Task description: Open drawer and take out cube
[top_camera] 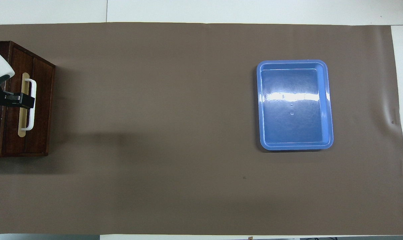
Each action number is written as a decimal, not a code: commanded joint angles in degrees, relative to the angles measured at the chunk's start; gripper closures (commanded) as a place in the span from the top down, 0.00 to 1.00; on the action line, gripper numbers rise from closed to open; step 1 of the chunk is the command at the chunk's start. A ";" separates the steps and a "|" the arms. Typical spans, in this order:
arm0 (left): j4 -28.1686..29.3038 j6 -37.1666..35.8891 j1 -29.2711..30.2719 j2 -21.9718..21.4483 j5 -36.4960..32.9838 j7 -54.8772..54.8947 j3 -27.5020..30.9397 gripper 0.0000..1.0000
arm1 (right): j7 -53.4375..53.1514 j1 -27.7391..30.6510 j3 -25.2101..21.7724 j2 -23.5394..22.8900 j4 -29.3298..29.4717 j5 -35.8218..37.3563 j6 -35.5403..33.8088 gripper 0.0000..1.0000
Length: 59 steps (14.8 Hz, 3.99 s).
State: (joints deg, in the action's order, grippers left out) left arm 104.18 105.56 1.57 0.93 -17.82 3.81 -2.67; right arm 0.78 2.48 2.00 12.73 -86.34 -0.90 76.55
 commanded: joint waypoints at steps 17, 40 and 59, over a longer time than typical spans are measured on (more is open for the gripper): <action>11.30 15.56 -0.77 3.12 -5.21 -3.72 0.56 1.00 | 2.82 3.06 -0.24 -13.51 -4.72 -0.15 18.71 1.00; 11.13 14.68 -15.53 3.99 -1.87 -20.07 0.21 1.00 | -1.88 3.33 -0.15 -16.60 -10.35 1.26 24.87 1.00; 4.12 9.34 -18.09 6.27 2.78 -23.84 0.21 1.00 | -70.89 -7.14 0.38 -24.68 -5.86 -20.71 26.89 1.00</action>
State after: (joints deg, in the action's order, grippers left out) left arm 112.35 118.78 -15.40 6.01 -15.80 -18.56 -3.11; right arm -64.10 -4.15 2.26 -11.30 -92.44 -19.46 103.19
